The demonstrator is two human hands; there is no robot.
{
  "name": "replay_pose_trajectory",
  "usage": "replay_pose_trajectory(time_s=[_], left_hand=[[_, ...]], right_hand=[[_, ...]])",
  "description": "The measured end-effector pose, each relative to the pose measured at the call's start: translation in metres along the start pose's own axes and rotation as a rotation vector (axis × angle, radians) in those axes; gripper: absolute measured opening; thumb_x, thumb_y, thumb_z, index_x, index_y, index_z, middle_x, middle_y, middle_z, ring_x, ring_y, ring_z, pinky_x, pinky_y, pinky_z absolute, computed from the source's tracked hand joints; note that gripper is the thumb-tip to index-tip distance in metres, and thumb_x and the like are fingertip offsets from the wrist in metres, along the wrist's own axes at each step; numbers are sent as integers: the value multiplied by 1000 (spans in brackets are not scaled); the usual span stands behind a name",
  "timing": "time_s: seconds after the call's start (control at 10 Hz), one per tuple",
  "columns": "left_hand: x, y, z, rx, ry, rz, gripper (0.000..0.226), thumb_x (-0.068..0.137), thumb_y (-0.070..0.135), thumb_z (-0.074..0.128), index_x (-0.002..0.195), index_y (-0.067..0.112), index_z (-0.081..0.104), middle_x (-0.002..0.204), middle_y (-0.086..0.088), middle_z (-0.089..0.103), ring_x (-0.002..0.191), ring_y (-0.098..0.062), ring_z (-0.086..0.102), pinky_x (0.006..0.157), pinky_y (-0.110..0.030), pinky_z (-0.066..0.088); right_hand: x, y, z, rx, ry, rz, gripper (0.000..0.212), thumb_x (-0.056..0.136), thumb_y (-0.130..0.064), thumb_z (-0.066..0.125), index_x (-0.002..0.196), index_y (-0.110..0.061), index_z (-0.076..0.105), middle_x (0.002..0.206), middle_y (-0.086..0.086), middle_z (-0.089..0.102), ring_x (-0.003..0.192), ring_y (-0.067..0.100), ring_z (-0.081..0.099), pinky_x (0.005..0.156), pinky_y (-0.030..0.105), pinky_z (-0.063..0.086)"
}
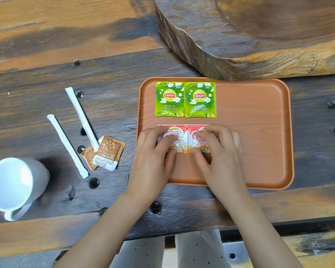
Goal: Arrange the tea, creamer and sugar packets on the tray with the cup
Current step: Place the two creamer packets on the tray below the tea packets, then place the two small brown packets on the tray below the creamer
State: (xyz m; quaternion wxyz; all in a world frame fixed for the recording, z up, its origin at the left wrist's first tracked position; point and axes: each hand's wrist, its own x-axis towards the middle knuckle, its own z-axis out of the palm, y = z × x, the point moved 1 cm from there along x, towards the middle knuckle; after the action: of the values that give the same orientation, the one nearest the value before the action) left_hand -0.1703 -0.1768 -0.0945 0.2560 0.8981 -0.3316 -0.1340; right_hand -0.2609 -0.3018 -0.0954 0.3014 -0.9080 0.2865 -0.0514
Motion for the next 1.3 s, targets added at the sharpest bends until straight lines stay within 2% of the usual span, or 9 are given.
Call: replay_pose_trajectory(time_s=[0.3, 0.5, 0.6, 0.7, 0.8, 0.9, 1.0, 1.1, 1.3], left_hand=[[0, -3, -3, -20, -5, 2, 23, 81, 11, 63, 104, 12, 65, 115, -10, 59, 108, -21, 45, 96, -24, 34], [1, -14, -23, -47, 23, -22, 23, 81, 10, 61, 103, 10, 67, 115, -9, 60, 106, -18, 45, 97, -10, 25], [-3, -31, -43, -17, 118, -122, 24, 81, 9, 60, 104, 10, 67, 113, -10, 61, 106, -17, 45, 97, -5, 21], [-13, -51, -65, 16, 244, -264, 25, 79, 8, 59, 103, 9, 67, 112, -12, 63, 105, -17, 45, 94, -14, 28], [-18, -70, -82, 57, 256, -413, 28, 81, 7, 56, 107, 9, 64, 111, -13, 62, 105, -26, 50, 90, -20, 31], [-18, -88, -87, 124, 134, -534, 30, 79, 5, 59, 109, 9, 61, 109, -15, 64, 105, -36, 52, 87, -31, 37], [-18, -90, -85, 165, 21, -549, 29, 78, 10, 62, 107, 8, 60, 106, -17, 62, 102, -37, 53, 83, -40, 43], [-19, -90, -84, 211, -12, -510, 22, 80, 10, 59, 102, 7, 61, 101, -17, 60, 97, -38, 53, 77, -43, 45], [-15, -93, -87, 204, -97, -586, 22, 79, 15, 60, 99, 6, 57, 103, -16, 57, 102, -36, 48, 82, -42, 42]], right_hand=[[2, -2, 1, -5, -14, 13, 28, 81, -26, 60, 108, -18, 62, 114, 6, 55, 106, 22, 42, 92, 35, 38], [4, -8, -7, 42, 29, -14, 25, 80, -23, 64, 103, -14, 64, 110, 8, 55, 102, 21, 42, 92, 18, 28], [7, -21, -7, 76, 33, -61, 21, 82, -22, 59, 100, -12, 64, 105, 6, 58, 99, 20, 44, 91, 6, 23], [14, -44, 4, 72, -8, -142, 20, 82, -21, 58, 100, -12, 65, 101, 3, 62, 97, 17, 42, 88, 17, 31], [21, -78, 23, 47, -60, -264, 22, 79, -20, 61, 100, -13, 65, 102, 3, 64, 99, 18, 42, 87, 30, 34], [25, -113, 50, -40, -186, -379, 29, 75, -25, 66, 102, -15, 64, 101, 2, 64, 97, 22, 45, 80, 33, 32], [29, -139, 72, -181, -274, -430, 33, 71, -18, 69, 103, -15, 63, 103, 2, 64, 95, 30, 55, 74, 33, 27], [30, -149, 85, -207, -382, -454, 36, 84, -9, 50, 119, -14, 52, 122, 4, 52, 111, 30, 42, 81, 34, 22], [28, -149, 92, -207, -343, -423, 35, 77, -2, 51, 109, -13, 57, 99, 6, 57, 96, 32, 48, 76, 36, 25]])
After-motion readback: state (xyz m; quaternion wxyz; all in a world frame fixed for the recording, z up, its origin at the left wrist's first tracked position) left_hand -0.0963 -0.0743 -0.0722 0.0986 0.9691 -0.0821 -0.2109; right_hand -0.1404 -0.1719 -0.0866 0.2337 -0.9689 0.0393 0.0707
